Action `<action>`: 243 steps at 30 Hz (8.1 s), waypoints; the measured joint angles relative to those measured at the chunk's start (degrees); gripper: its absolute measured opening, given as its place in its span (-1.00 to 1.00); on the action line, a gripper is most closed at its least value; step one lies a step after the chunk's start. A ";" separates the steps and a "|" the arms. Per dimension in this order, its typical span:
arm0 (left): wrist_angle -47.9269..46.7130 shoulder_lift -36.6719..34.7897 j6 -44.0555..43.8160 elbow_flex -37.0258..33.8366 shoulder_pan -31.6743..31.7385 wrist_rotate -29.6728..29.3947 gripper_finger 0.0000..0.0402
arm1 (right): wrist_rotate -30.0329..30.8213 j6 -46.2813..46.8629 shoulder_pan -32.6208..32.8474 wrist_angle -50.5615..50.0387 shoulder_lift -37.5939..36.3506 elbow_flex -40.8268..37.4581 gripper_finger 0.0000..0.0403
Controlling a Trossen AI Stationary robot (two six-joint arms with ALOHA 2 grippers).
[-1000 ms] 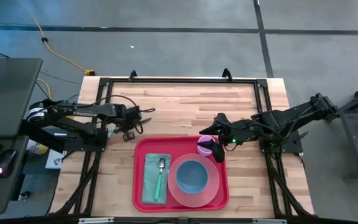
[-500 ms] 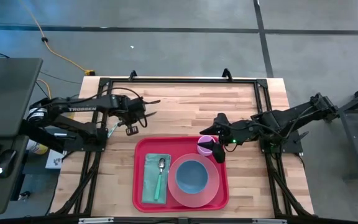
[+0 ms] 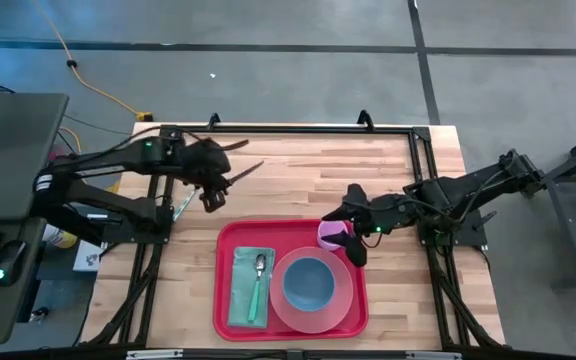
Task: Set up tray
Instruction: Put the black table knife on top of the light blue table napkin to the left side of the blue spoon, then put the white fork on top of the light blue table napkin to the left side of the black table knife
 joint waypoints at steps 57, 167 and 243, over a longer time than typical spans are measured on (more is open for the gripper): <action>3.08 31.98 -86.04 7.49 -49.36 -17.01 -0.77 | -11.26 -7.28 0.00 -6.12 -0.07 0.00 0.17; -27.37 20.41 -68.81 10.02 -40.27 -8.03 -0.81 | -12.21 -9.50 -0.07 -7.05 -0.09 0.00 0.17; 11.97 12.12 6.72 -37.57 34.30 7.03 0.14 | -1.08 5.60 -0.44 -6.78 -0.09 0.00 0.17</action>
